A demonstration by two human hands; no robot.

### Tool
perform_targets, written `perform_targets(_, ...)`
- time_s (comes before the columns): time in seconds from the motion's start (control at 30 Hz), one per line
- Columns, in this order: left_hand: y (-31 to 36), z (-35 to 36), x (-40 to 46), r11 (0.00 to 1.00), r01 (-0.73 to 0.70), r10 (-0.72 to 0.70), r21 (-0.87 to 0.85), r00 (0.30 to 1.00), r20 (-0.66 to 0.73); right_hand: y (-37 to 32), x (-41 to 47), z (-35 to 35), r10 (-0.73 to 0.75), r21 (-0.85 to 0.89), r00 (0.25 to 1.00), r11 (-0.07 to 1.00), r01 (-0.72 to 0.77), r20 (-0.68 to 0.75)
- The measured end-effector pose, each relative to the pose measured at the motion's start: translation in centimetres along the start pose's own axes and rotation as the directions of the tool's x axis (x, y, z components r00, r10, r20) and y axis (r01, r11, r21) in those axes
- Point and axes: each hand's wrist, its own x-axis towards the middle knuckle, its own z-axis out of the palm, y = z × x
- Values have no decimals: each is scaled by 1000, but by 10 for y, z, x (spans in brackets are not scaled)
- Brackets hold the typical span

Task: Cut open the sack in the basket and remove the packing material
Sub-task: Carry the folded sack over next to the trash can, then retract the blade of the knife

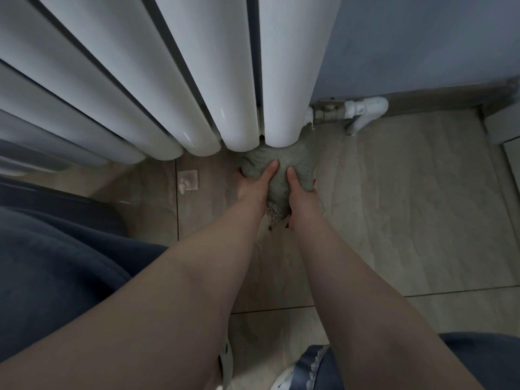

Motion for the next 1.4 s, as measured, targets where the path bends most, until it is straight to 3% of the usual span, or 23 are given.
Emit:
perform_targets(0.13, 1, 0, 6, 999, -32, 32, 43, 1000, 0, -7, -2, -3, 18, -113, 1000, 993, -16, 13)
perform_targets(0.37, 3, 5, 7, 997, -19, 19, 76, 1000, -1, -10, -1, -4, 43, -106, 999, 993, -45, -15)
perform_targets(0.5, 12, 0, -13, 979, 75, -59, 188, 994, -89, -13, -21, -17, 83, -173, 988, 979, -105, -129)
perform_targets(0.63, 38, -10, -56, 900, 229, -145, 372, 960, -242, -26, -60, -35, 122, -229, 936, 951, -206, -331)
perform_targets(0.73, 60, -23, -105, 824, 328, -232, 463, 939, -253, -39, -103, -54, 110, -274, 946, 941, -197, -304)
perform_targets(0.77, 67, -26, -124, 820, 331, -267, 468, 943, -199, -46, -124, -61, 87, -278, 964, 947, -158, -251)
perform_targets(0.83, 88, -35, -166, 844, 258, -317, 470, 947, 49, -67, -181, -70, 74, -149, 992, 985, -90, -106)
perform_targets(0.93, 139, -55, -257, 842, 183, -425, 508, 804, 415, -105, -284, -90, 90, -50, 982, 995, -83, 168)
perform_targets(1.0, 179, -78, -324, 845, 114, -431, 522, 722, 541, -132, -359, -110, 129, -64, 938, 991, -114, 322)
perform_targets(1.07, 217, -101, -382, 843, 51, -418, 535, 687, 594, -157, -435, -131, 143, -73, 918, 989, -125, 371)
perform_targets(1.13, 247, -120, -433, 848, 29, -386, 529, 718, 579, -172, -507, -151, 129, -3, 932, 991, -136, 338)
perform_targets(1.23, 285, -137, -499, 828, -70, -338, 556, 728, 597, -177, -596, -176, 37, 138, 984, 988, -62, 176)
perform_targets(1.4, 307, -157, -582, 714, -261, -431, 650, 567, 702, -158, -700, -196, -5, 325, 992, 945, 45, -124)
